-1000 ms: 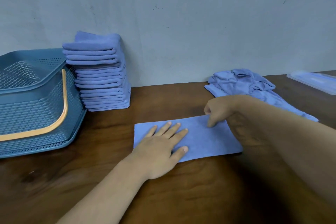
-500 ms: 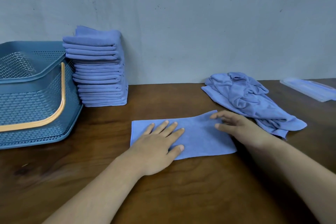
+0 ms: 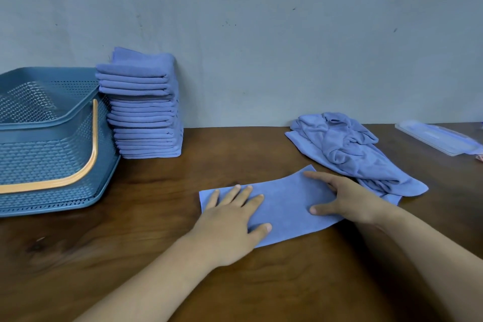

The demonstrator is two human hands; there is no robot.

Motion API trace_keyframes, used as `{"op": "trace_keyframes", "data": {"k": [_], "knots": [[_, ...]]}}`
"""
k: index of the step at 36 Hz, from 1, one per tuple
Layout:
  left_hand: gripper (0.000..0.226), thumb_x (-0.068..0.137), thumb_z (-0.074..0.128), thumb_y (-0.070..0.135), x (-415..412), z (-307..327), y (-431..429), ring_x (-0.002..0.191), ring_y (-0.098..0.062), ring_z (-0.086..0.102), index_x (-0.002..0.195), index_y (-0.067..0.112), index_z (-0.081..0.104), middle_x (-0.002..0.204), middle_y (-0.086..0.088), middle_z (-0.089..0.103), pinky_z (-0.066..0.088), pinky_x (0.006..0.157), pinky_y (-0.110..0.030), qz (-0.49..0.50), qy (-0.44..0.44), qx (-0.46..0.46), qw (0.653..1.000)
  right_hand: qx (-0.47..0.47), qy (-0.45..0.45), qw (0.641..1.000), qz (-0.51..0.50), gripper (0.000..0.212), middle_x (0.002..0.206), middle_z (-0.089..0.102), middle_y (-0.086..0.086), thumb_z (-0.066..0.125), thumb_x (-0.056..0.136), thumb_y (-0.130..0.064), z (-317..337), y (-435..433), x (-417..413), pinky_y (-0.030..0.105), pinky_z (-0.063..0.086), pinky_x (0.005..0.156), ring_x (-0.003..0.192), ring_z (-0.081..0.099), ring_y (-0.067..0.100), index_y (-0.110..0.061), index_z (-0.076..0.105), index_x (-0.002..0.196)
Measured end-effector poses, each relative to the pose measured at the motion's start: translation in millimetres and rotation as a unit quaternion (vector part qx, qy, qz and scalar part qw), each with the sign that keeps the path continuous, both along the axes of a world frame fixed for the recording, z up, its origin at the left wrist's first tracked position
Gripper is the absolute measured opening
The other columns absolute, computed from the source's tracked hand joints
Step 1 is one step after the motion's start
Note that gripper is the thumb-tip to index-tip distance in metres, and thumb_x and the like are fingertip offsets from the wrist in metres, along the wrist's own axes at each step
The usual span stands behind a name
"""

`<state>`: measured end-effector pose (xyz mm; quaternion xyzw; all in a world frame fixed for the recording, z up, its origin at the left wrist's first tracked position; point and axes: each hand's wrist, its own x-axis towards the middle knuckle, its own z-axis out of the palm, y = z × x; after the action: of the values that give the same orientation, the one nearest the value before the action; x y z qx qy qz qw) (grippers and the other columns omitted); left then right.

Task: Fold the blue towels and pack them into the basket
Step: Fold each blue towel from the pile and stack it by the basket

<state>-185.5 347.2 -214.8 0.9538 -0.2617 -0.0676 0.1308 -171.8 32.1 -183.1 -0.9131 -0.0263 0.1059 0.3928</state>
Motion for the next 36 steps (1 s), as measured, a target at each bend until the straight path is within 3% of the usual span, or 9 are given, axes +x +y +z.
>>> {"op": "trace_keyframes", "data": {"k": [4,9,12,16,20,22,25,30,36], "knots": [[0.073,0.101,0.029,0.076,4,-2,37,0.161,-0.002,-0.007,0.166,0.044,0.017,0.175,0.022,0.002,-0.003,0.132,-0.044,0.026,-0.025,-0.020,0.999,-0.039,-0.021,0.999,-0.001,0.092,0.152,0.043,-0.027,0.094,0.072,-0.046,6,5,0,0.027,0.038,0.115,0.145,0.037,0.000,-0.063,0.044,0.147],[0.047,0.105,0.044,0.061,6,-7,85,0.146,0.011,0.026,0.148,0.045,0.046,0.153,0.032,0.040,0.021,0.127,-0.032,0.084,-0.060,-0.163,0.981,-0.058,-0.050,0.997,0.006,0.080,0.149,0.044,-0.030,0.085,0.085,-0.037,38,26,-5,0.019,0.045,0.096,0.139,0.041,-0.003,-0.063,0.043,0.148],[0.028,0.105,0.050,0.050,12,-4,93,0.128,0.009,0.047,0.132,0.045,0.056,0.132,0.032,0.055,0.044,0.106,-0.026,0.139,-0.033,-0.269,0.953,-0.048,-0.062,0.997,0.015,0.068,0.134,0.053,-0.032,0.077,0.093,-0.033,62,46,-8,0.012,0.049,0.081,0.115,0.053,-0.016,-0.067,0.045,0.143],[0.018,0.105,0.058,0.031,14,-4,90,0.113,0.005,0.056,0.117,0.044,0.062,0.111,0.027,0.062,0.045,0.092,-0.017,0.152,-0.035,-0.320,0.934,-0.024,-0.048,0.998,0.027,0.061,0.121,0.063,-0.021,0.071,0.097,-0.030,84,81,-11,0.023,0.055,0.089,0.108,0.061,-0.007,-0.069,0.050,0.138],[0.023,0.101,0.061,0.018,13,-7,92,0.095,-0.005,0.058,0.104,0.041,0.064,0.094,0.019,0.061,0.048,0.080,-0.022,0.154,-0.035,-0.336,0.928,-0.023,-0.030,0.998,0.057,0.063,0.112,0.067,-0.002,0.064,0.100,-0.021,80,119,-12,0.019,0.056,0.074,0.092,0.066,0.000,-0.063,0.049,0.144],[0.023,0.100,0.061,0.017,13,-7,92,0.087,-0.008,0.059,0.101,0.039,0.063,0.088,0.013,0.062,0.050,0.075,-0.025,0.154,-0.024,-0.345,0.925,-0.021,-0.021,0.997,0.066,0.064,0.123,0.066,-0.008,0.064,0.099,-0.022,71,138,-12,0.029,0.057,0.090,0.109,0.065,0.007,-0.061,0.047,0.147],[0.022,0.100,0.059,0.018,14,-9,92,0.080,-0.009,0.060,0.101,0.039,0.060,0.085,0.011,0.063,0.053,0.073,-0.031,0.150,-0.001,-0.342,0.928,-0.032,-0.002,0.996,0.080,0.068,0.136,0.053,-0.023,0.064,0.099,-0.019,45,167,-10,0.011,0.045,0.087,0.109,0.057,-0.004,-0.054,0.043,0.154],[0.022,0.100,0.057,0.022,16,-13,92,0.086,-0.002,0.060,0.109,0.042,0.056,0.095,0.026,0.063,0.049,0.078,-0.028,0.141,0.012,-0.307,0.941,-0.001,0.031,0.996,0.082,0.074,0.071,0.059,-0.032,0.063,0.098,-0.016,5,184,-12,0.018,0.045,0.060,0.060,0.052,0.004,-0.054,0.038,0.156],[0.023,0.098,0.059,0.024,18,-15,92,0.087,0.000,0.057,0.110,0.044,0.054,0.093,0.025,0.062,0.045,0.084,-0.027,0.145,0.005,-0.298,0.944,0.016,0.037,0.997,0.068,0.072,0.064,0.059,-0.030,0.066,0.097,-0.020,4,180,-9,0.016,0.044,0.060,0.057,0.050,0.004,-0.059,0.041,0.151]]}}
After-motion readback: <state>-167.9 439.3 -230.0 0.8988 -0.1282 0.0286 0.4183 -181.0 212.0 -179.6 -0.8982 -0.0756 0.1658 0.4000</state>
